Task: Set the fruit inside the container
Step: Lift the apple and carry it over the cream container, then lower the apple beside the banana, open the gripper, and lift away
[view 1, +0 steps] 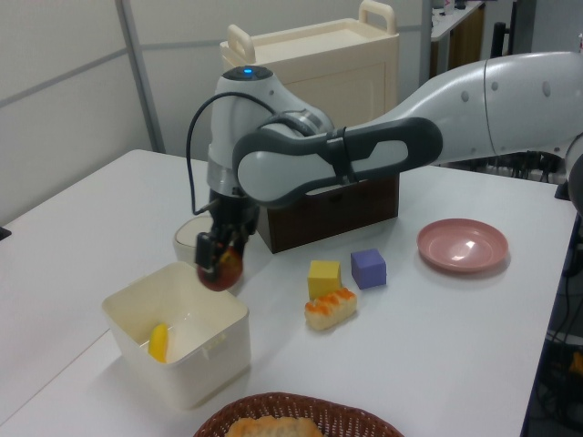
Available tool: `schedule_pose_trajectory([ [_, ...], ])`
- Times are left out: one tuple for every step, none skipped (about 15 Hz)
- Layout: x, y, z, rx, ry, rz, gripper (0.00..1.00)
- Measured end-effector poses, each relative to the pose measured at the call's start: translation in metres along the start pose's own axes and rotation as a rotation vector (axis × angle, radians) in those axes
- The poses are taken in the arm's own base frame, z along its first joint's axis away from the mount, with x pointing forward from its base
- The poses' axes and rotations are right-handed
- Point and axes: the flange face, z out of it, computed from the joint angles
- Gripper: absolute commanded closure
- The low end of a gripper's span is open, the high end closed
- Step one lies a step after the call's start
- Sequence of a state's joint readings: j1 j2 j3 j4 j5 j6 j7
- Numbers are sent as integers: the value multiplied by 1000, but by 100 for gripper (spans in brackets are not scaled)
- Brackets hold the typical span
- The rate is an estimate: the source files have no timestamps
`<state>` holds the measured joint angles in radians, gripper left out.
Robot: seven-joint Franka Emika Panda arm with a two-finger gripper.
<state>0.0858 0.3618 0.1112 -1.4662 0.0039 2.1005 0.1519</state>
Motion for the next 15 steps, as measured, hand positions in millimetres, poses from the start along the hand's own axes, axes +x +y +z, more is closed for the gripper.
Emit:
schedule_pose_trajectory([
  [2, -7, 4, 11, 26, 16, 0],
  [3, -11, 8, 18, 35, 22, 0],
  [3, -13, 13, 20, 35, 24, 0],
  [3, -13, 17, 21, 34, 24, 0],
  [3, -12, 17, 21, 34, 25, 0],
  [4, -12, 17, 20, 34, 26, 0],
  [3, -11, 17, 18, 24, 27, 0],
  [0, -8, 18, 9, -1, 27, 0],
  [-3, -6, 18, -9, -32, 19, 0],
  [-7, -3, 17, -38, -64, 5, 0],
  [-11, 0, 14, -72, -99, -9, 0],
  [-15, 4, 10, -103, -131, -20, 0],
  [-20, 9, 5, -133, -164, -34, 0],
  [-24, 14, -2, -157, -195, -46, 0],
  [-28, 21, -9, -172, -220, -54, 0],
])
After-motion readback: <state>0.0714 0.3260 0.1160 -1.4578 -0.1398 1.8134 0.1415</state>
